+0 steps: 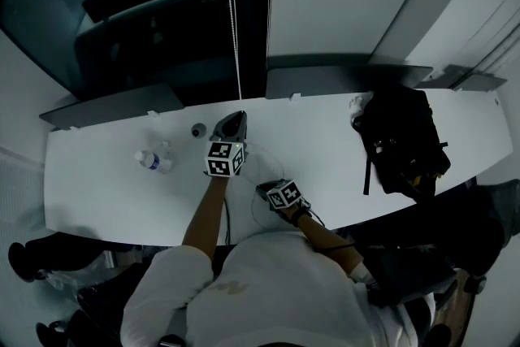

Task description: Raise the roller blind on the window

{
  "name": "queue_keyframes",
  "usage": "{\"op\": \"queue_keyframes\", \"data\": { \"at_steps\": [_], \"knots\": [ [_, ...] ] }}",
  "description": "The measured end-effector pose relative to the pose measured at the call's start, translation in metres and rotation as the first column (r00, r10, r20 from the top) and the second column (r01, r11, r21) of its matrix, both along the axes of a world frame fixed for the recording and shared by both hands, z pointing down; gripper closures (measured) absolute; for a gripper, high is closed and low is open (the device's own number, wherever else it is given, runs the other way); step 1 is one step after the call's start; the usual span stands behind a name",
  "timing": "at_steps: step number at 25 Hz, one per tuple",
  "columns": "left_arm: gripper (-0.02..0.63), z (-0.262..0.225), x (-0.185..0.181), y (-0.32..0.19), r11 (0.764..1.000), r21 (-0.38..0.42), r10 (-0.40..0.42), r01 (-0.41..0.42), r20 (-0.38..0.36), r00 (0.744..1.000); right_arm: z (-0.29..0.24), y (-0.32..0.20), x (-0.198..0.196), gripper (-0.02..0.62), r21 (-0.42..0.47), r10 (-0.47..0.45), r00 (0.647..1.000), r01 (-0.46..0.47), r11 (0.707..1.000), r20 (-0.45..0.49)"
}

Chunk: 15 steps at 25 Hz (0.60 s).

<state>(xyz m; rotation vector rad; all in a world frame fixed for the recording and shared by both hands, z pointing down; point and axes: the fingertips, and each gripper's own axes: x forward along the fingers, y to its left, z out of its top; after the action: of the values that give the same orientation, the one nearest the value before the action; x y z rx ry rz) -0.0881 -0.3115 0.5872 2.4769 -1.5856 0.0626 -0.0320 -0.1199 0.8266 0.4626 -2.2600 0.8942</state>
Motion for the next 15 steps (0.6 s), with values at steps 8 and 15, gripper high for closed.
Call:
{"op": "queue_keyframes", "data": {
  "at_steps": [8, 15],
  "knots": [
    [0.603, 0.113, 0.014, 0.078, 0.978, -0.21, 0.02, -0.021, -0.01, 1.0, -0.026, -0.024, 0.001, 0.583, 0.069, 0.032, 0.997, -0.036, 0.997, 0.07],
    [0.601, 0.079, -0.028, 0.106, 0.981, -0.186, -0.062, 0.056, -0.03, 0.998, -0.072, -0.045, 0.032, 0.583, 0.235, 0.139, 0.984, -0.163, 0.958, 0.115]
  ]
}}
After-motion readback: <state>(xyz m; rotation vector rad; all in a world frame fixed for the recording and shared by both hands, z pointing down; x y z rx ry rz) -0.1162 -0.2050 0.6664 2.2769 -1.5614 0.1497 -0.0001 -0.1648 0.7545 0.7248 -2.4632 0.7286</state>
